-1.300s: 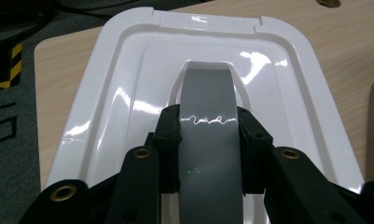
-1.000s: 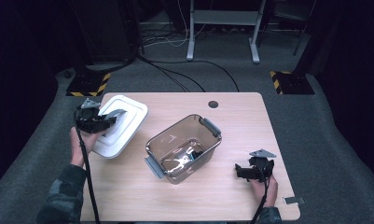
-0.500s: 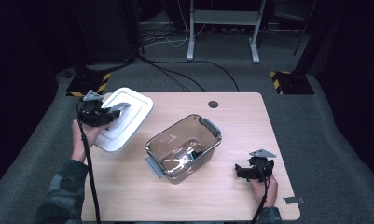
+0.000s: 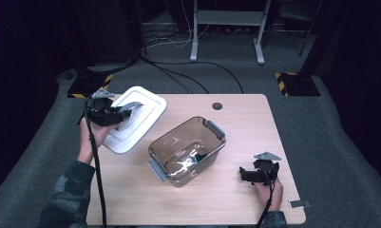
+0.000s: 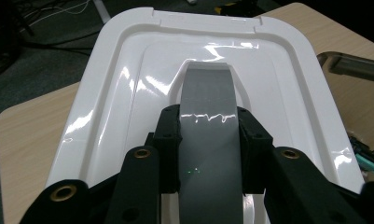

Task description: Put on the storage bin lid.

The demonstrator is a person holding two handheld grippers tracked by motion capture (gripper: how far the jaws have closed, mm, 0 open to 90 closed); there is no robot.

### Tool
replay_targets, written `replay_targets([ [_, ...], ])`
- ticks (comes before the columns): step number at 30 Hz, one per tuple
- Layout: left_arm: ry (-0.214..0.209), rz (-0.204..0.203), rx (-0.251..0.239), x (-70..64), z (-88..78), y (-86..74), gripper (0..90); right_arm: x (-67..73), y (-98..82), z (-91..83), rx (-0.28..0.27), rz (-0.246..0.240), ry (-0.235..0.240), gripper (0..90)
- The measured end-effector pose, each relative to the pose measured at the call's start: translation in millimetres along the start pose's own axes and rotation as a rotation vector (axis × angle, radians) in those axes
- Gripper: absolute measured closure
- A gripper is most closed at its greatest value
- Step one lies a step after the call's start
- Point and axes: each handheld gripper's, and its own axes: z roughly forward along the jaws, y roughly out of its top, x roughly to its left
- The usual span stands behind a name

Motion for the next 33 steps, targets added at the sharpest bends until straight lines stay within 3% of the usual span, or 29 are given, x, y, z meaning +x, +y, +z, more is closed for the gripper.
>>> replay_targets([
  [17, -0.067, 0.051, -0.008, -38.1, -2.9, 17.3, 66.8, 0.0, 0.0, 0.1, 0.000, 0.001, 0.002, 0.9],
  [30, -0.122, 0.104, 0.012, -65.5, 7.1, 22.5, 66.8, 0.0, 0.0, 0.1, 0.000, 0.000, 0.001, 0.9],
  [33, -0.137, 0.116, 0.018, -77.0, 11.9, 23.2, 66.7, 0.0, 0.0, 0.1, 0.000, 0.001, 0.001, 0.9],
])
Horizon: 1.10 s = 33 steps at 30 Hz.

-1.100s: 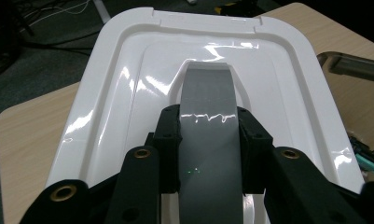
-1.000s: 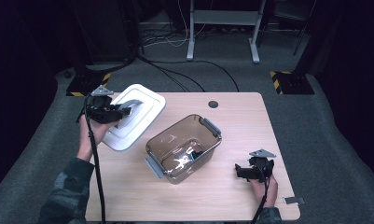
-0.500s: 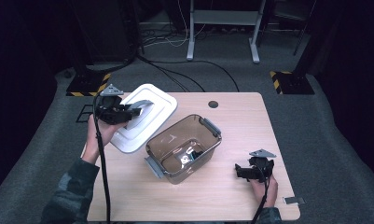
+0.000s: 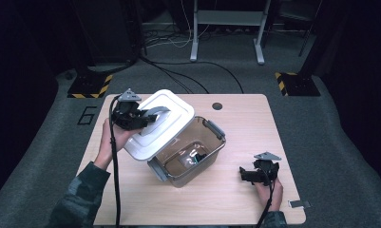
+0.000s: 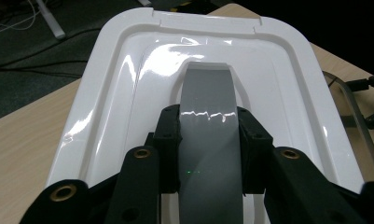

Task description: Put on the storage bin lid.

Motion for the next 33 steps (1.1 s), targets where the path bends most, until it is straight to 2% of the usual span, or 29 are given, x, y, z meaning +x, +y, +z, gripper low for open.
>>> replay_targets([
  [9, -0.044, 0.022, 0.008, -21.0, 17.7, 3.0, 66.7, 0.0, 0.0, 0.0, 0.000, 0.000, 0.000, 0.9],
  [14, -0.063, 0.039, 0.027, -30.9, 26.6, 1.9, 66.7, 0.0, 0.0, -0.1, 0.000, 0.001, -0.001, 0.9],
  [16, -0.075, 0.057, 0.050, -38.2, 34.2, 0.0, 66.7, 0.0, 0.0, -0.1, 0.000, 0.000, -0.001, 0.9],
  [19, -0.085, 0.061, 0.061, -42.8, 40.6, -2.0, 66.8, 0.0, 0.0, -0.2, 0.001, 0.001, -0.001, 0.9],
  [21, -0.106, 0.058, 0.071, -46.7, 47.7, -3.4, 66.8, -0.1, 0.0, -0.1, 0.000, 0.001, -0.001, 0.9],
  [30, -0.133, 0.057, 0.084, -57.8, 65.6, -4.2, 66.8, -0.1, -0.1, -0.2, -0.001, 0.001, -0.002, 1.1],
  [33, -0.128, 0.054, 0.087, -59.6, 70.9, -5.5, 66.8, -0.2, -0.1, -0.1, -0.001, 0.001, -0.001, 1.1],
])
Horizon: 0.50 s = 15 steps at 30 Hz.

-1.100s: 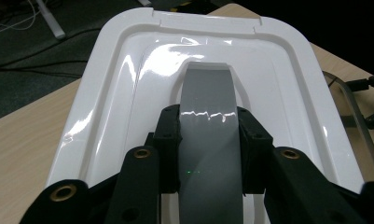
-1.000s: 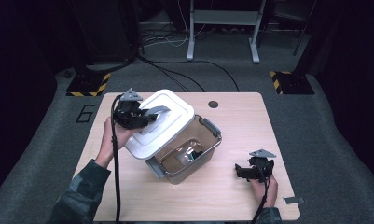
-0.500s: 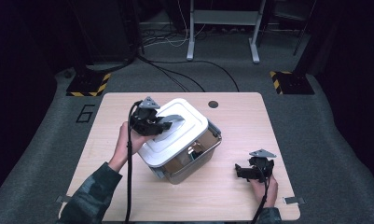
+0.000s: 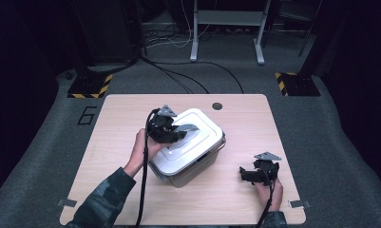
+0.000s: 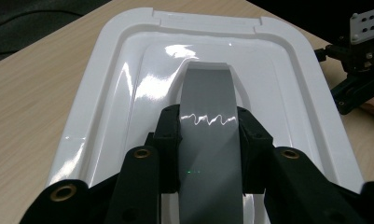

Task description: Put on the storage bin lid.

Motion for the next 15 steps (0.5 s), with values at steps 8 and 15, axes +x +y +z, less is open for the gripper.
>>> replay_targets([
  [8, -0.008, -0.008, 0.015, -4.4, 12.3, -0.4, 66.7, -0.1, 0.0, -0.1, 0.000, 0.000, -0.001, 1.2],
  [15, -0.013, -0.008, 0.022, -9.3, 16.2, -1.0, 66.7, -0.1, 0.0, -0.1, 0.000, 0.001, -0.001, 1.2],
])
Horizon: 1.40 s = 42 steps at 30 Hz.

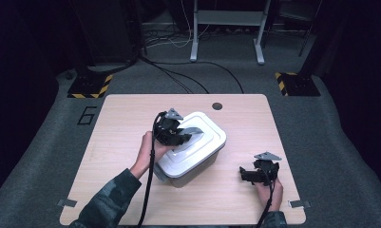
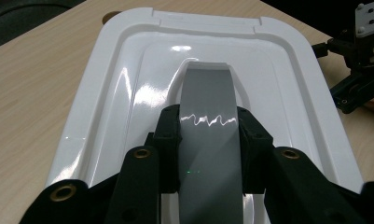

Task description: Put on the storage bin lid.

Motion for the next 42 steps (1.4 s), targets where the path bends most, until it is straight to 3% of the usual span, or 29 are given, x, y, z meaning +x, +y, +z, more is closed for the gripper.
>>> replay_targets([
  [13, -0.001, 0.031, 0.022, -3.9, 4.9, -4.7, 65.7, 0.0, 0.0, 0.0, 0.000, 0.000, 0.000, 1.2],
  [19, 0.015, 0.037, 0.035, -4.4, 4.7, -8.2, 51.1, 0.0, 0.0, 0.0, 0.000, 0.000, 0.000, 1.2],
  [24, 0.031, 0.044, 0.028, -3.4, -3.6, -6.6, 38.0, 0.1, 0.0, 0.0, 0.000, 0.000, 0.000, 1.3],
  [29, 0.039, 0.058, 0.021, -2.1, -13.3, -5.5, 30.3, 0.1, 0.0, 0.0, 0.001, 0.000, 0.000, 1.3],
  [33, 0.058, 0.064, -0.001, 2.8, -30.9, -4.7, 22.3, 0.1, 0.0, 0.0, -0.001, 0.000, -0.001, 1.2],
  [42, 0.092, 0.038, -0.047, 18.9, -61.2, -9.8, 14.5, 0.0, 0.0, 0.0, -0.001, 0.000, -0.001, 1.3],
])
